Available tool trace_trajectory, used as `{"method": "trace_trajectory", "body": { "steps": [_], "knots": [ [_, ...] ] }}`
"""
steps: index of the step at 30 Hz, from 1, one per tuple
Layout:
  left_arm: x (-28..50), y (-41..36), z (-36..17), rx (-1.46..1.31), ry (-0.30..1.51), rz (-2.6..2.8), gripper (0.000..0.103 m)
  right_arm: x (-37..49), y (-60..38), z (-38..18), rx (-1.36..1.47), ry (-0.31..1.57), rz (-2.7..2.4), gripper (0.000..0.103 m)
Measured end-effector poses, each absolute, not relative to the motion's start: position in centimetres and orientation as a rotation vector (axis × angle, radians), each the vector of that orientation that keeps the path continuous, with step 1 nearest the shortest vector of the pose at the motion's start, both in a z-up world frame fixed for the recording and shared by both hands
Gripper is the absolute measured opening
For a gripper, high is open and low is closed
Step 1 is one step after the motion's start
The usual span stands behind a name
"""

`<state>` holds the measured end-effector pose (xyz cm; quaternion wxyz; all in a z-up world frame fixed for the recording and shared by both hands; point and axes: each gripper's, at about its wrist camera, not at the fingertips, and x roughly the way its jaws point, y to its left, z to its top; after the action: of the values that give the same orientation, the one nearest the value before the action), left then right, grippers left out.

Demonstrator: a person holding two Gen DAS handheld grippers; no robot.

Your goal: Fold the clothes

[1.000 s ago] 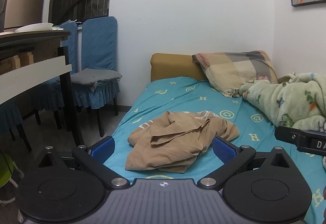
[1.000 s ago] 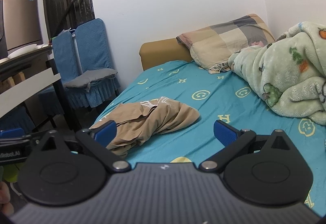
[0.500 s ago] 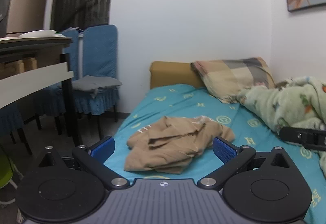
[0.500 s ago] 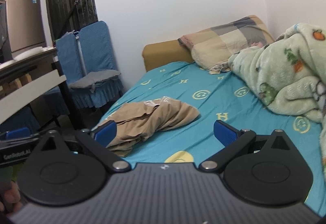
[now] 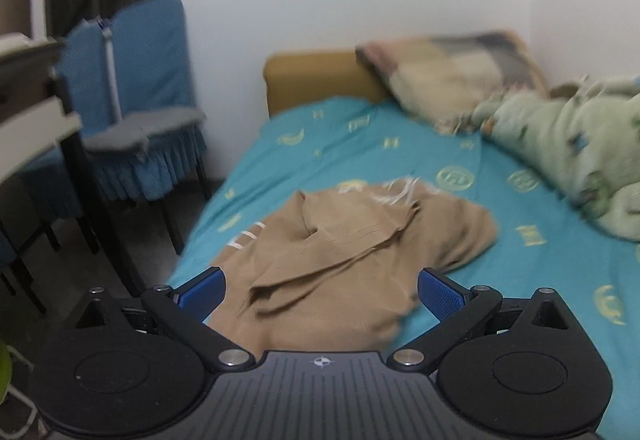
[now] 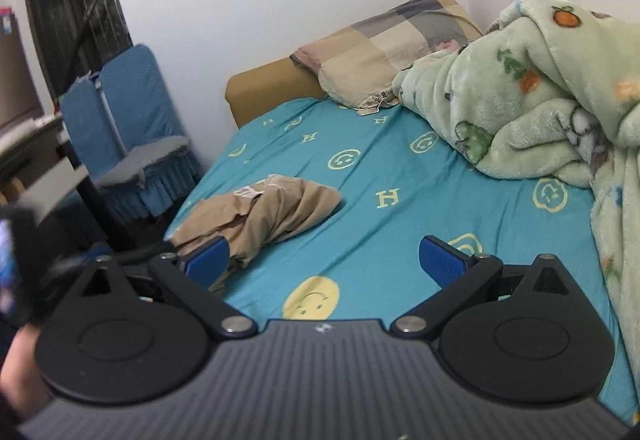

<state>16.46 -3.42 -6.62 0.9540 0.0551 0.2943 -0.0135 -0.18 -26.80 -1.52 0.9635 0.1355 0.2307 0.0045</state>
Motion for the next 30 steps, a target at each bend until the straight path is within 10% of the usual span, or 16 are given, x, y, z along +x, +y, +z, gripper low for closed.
{"method": "trace_trajectory", "body": {
  "steps": [5, 7, 9, 20, 30],
  "knots": [
    [25.8, -3.2, -11.5, 0.151, 0.715, -0.012, 0.098, 4.1, -27.0, -4.8, 0.217, 0.479, 0.018, 0.103],
    [27.2, -2.8, -11.5, 0.110, 0.695, -0.071, 0.074, 6.0, -27.4, -6.1, 0.272, 0.498, 0.012, 0.103],
    [27.7, -2.7, -10.5, 0.102, 0.683, -0.128, 0.018, 7.3, -27.7, -7.1, 0.293, 0.502, 0.010, 0.103],
    [12.9, -3.1, -0.4, 0.009, 0.467, -0.336, 0.011, 7.2, -29.7, -6.7, 0.369, 0.408, -0.020, 0.103],
    [-1.5, -6.2, -6.3, -0.024, 0.683, -0.494, 0.011, 1.0, -30.4, -2.2, 0.328, 0.325, 0.010, 0.102]
  ]
}}
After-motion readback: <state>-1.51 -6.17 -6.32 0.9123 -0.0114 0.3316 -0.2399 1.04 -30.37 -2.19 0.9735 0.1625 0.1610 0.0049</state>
